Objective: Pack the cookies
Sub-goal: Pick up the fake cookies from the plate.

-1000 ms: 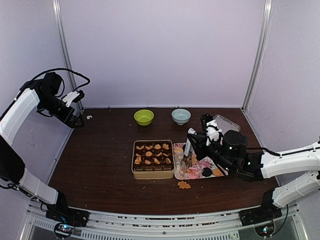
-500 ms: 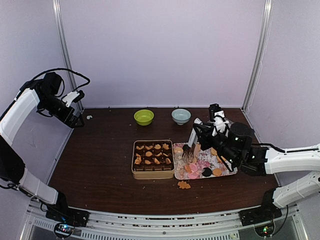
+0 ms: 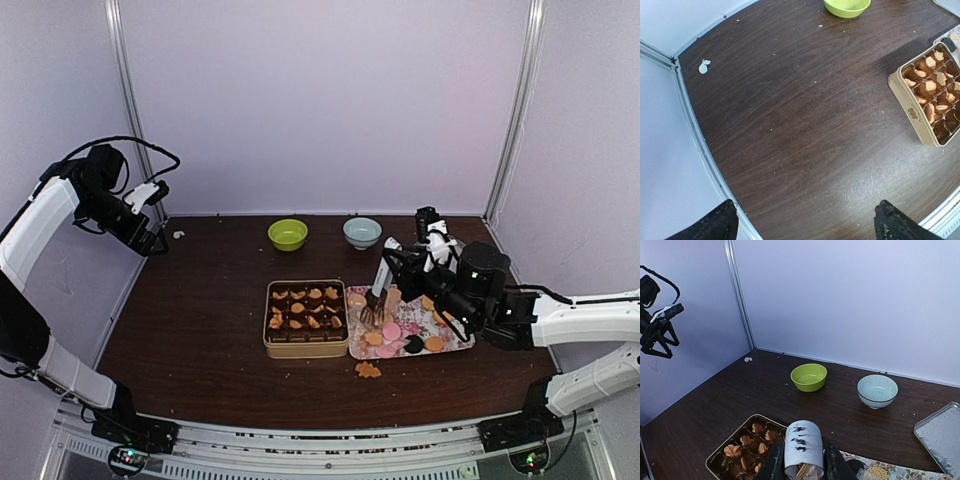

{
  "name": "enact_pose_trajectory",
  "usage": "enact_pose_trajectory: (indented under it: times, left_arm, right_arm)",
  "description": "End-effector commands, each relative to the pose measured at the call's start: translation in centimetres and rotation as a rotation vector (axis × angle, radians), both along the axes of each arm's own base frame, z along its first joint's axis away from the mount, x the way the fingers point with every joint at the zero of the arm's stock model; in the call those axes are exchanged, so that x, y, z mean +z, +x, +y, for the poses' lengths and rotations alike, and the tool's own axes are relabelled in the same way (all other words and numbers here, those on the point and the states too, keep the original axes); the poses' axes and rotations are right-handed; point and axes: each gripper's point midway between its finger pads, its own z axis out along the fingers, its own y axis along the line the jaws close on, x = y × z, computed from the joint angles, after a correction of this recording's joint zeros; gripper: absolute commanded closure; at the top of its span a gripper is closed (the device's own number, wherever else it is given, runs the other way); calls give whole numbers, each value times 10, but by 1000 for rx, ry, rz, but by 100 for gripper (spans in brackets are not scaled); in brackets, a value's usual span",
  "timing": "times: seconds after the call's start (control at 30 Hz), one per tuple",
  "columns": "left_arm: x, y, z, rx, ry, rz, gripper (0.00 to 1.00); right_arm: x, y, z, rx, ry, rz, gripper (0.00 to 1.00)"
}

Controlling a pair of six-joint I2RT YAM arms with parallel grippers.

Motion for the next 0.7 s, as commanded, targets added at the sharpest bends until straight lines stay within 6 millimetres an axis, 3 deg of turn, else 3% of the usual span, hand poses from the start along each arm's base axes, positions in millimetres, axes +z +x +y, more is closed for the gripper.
enact_pose_trajectory:
  times: [0.0, 0.3, 0.47, 0.67]
  left_arm:
    - [10, 3, -4, -18, -5, -31, 2]
    - [10, 4, -4, -18, -9, -30, 2]
    - [10, 3, -4, -20, -5, -31, 2]
    - [10, 4, -5, -23, -15, -28, 2]
  right_arm:
    - [4, -3, 1, 20, 11, -17, 92]
    - [-21, -3, 4, -9, -45, -37, 86]
    - [-30, -10, 3, 5, -40, -16, 64]
    - [-33, -16, 1, 21, -19, 16, 64]
